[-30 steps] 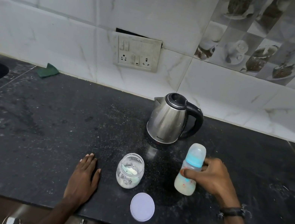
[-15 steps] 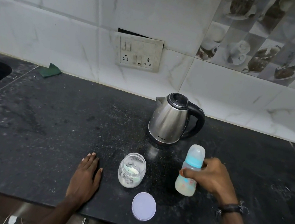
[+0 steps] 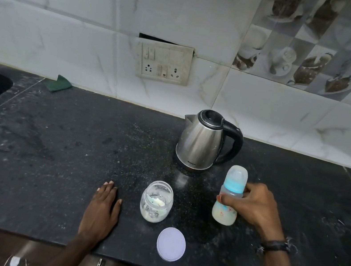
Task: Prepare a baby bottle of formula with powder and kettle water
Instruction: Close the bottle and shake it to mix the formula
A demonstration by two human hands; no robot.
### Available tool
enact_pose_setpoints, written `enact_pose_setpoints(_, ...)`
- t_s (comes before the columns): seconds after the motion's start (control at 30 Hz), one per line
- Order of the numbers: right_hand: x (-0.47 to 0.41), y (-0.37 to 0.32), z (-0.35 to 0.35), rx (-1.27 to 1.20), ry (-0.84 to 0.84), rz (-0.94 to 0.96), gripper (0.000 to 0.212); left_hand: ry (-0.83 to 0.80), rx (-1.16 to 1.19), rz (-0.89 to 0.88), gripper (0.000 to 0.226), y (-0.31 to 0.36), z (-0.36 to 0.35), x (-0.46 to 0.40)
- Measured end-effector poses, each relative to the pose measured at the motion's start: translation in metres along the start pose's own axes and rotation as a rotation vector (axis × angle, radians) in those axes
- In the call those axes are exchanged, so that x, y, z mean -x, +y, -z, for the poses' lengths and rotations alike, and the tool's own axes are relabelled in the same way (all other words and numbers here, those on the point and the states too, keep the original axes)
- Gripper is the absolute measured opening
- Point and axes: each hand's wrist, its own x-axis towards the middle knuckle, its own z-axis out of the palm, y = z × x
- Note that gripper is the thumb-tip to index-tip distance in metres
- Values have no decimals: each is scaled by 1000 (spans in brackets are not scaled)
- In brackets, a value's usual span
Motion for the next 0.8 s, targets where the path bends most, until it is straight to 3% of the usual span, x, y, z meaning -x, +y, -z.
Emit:
enact_pose_setpoints(0.13,-1,-1,0,-116,-129,-11,35,7,1,-2,61,-1,0,0)
enact_pose_setpoints(0.23,-2,0,0,-73,-52,25,47,2,-2,1,56,0,0,0)
enact_pose_setpoints(0.37,2,-2,-1,-95,-115,1,35,8,1,-1,55,1,1,0)
enact_pose_setpoints(0.47,2,-1,0,-29,-28,17,57,12,-4,-7,63,0,0,0)
enact_pose_setpoints(0.57,2,0,-1,-96,-96,-2,40,14,2,-5,65,-1,0,1)
enact_pose_setpoints(0.7,2,-3,0,14,-20,15,47,7,-1,0,58,1,0,0)
enact_pose_setpoints(0.8,3,-5,-2,-68,-146,-7,33,7,0,4,56,-1,0,0)
